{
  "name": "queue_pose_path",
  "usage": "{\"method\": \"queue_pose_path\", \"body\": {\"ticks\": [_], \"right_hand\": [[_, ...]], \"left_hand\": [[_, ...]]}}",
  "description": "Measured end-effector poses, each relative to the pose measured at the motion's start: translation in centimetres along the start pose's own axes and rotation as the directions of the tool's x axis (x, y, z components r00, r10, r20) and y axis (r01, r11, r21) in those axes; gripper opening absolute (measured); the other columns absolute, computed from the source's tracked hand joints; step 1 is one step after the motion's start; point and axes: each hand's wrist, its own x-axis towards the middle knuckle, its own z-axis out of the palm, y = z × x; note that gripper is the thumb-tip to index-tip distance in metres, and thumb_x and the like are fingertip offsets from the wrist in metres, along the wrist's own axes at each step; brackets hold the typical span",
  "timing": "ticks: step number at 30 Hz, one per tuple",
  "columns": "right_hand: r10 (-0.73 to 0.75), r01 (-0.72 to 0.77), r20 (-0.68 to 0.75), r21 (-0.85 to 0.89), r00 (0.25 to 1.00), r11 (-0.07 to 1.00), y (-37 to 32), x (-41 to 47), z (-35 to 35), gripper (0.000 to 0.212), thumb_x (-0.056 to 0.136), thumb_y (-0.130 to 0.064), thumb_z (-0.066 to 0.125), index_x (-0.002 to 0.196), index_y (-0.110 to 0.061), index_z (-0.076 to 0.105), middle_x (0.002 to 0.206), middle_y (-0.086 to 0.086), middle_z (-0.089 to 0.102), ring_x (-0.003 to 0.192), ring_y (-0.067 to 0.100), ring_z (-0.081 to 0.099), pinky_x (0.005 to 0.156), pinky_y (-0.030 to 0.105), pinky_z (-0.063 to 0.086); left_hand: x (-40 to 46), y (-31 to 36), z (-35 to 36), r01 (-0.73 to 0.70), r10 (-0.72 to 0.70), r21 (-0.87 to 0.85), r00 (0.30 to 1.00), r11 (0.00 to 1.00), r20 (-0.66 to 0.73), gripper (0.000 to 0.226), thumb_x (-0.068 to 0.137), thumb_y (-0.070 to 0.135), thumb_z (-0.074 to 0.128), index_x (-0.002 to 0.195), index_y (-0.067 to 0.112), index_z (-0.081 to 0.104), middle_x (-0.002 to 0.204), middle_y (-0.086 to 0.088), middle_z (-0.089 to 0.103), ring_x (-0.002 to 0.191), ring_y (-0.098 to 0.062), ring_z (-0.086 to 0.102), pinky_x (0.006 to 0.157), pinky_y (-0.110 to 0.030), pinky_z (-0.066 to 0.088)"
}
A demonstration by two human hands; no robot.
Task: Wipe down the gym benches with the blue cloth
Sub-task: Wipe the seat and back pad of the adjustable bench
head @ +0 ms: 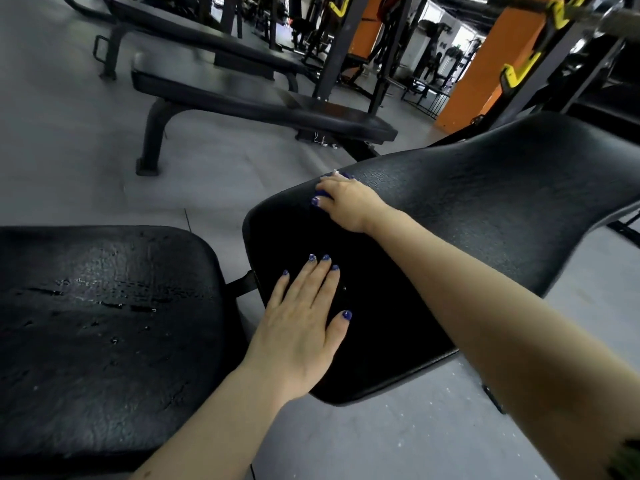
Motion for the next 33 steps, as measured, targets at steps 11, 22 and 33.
{"method": "queue_pose_path", "body": {"ticks": [11,22,33], "right_hand": [[0.127,-0.126,-0.123,0.017,0.984,0.992,4.9,-4.6,-2.2,0.033,0.1,-0.03,0.048,0.127,-0.015,0.059,0.145,0.008,0.049,0.137,0.027,0.038,0.114,0.038,0.018],[-0.075,0.078,-0.118,0.017,0.99,0.997,0.4,-16.0,-0.5,0.043,0.098,-0.029,0.053,0.136,-0.009,0.052,0.148,0.006,0.046,0.145,0.023,0.029,0.117,0.035,0.018],[0.014,-0.026,-0.254,-0.044,0.967,0.999,-1.4,-17.9,0.0,0.031,0.092,-0.022,0.063,0.117,-0.004,0.064,0.129,0.016,0.058,0.11,0.041,0.059,0.096,0.047,0.044]], "left_hand": [[-0.6,-0.2,0.0,0.006,-0.006,-0.025,1.0,1.0,0.021,0.078,0.085,0.059,-0.009,0.153,0.021,-0.01,0.16,0.009,-0.018,0.142,-0.002,-0.026,0.119,-0.03,-0.012],[-2.8,-1.4,-4.6,-0.017,0.009,0.077,0.995,0.997,0.103,0.063,0.101,0.047,0.028,0.155,0.017,0.012,0.162,0.002,0.007,0.149,-0.013,-0.001,0.121,-0.038,0.006],[-10.8,-7.7,-10.7,0.156,-0.251,0.392,0.946,0.907,0.204,0.059,0.101,0.048,0.027,0.153,0.019,0.022,0.159,0.002,0.021,0.148,-0.014,0.011,0.12,-0.04,0.014]]}}
